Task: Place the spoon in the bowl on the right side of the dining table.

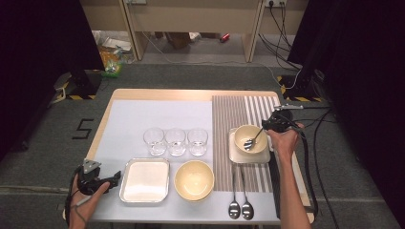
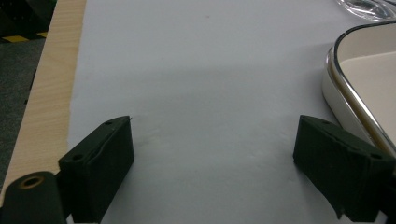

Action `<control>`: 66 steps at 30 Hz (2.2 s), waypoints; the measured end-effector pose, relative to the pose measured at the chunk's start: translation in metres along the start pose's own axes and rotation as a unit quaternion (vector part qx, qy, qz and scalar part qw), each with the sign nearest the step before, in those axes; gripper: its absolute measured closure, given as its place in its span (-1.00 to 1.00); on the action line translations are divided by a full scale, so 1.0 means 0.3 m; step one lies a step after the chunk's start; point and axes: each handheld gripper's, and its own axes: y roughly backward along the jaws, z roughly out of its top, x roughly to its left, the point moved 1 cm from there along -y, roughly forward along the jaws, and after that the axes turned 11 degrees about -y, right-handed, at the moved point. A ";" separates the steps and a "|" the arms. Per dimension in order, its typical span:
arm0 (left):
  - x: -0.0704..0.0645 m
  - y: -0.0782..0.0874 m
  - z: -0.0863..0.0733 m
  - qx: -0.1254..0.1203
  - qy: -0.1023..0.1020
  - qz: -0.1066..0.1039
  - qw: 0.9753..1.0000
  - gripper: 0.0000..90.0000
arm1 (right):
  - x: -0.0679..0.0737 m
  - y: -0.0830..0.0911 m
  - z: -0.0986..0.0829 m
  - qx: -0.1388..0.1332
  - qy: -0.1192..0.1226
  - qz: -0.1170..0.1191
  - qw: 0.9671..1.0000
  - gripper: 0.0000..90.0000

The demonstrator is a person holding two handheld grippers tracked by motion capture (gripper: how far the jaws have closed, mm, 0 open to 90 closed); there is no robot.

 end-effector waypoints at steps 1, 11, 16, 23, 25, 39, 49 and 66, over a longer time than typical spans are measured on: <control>0.000 0.000 0.000 0.000 0.000 0.000 1.000 -0.75 | -0.009 0.011 0.002 -0.004 0.004 -0.010 1.000 0.30; 0.000 0.000 0.000 0.000 0.000 0.000 1.000 -0.75 | -0.058 0.070 -0.004 -0.006 0.001 -0.023 1.000 0.28; 0.000 0.000 0.000 0.000 0.000 0.001 1.000 -0.75 | -0.068 0.087 -0.015 -0.004 0.007 -0.021 1.000 0.27; 0.000 0.000 0.000 0.000 0.000 0.000 1.000 -0.75 | -0.086 0.125 -0.037 0.006 0.015 -0.015 1.000 0.26; 0.000 0.000 0.000 0.000 0.000 0.000 1.000 -0.75 | -0.089 0.134 -0.043 0.008 0.018 -0.014 1.000 0.26; -0.001 0.000 0.000 0.001 -0.001 0.001 1.000 -0.75 | -0.073 0.212 -0.093 0.023 0.048 0.021 0.998 0.26; -0.001 0.001 0.000 0.002 -0.001 0.001 1.000 -0.75 | -0.093 0.221 -0.050 0.008 0.024 0.001 1.000 0.22; -0.002 0.000 0.000 0.000 0.000 0.002 1.000 -0.75 | -0.075 0.237 -0.113 0.057 0.062 0.020 0.996 0.29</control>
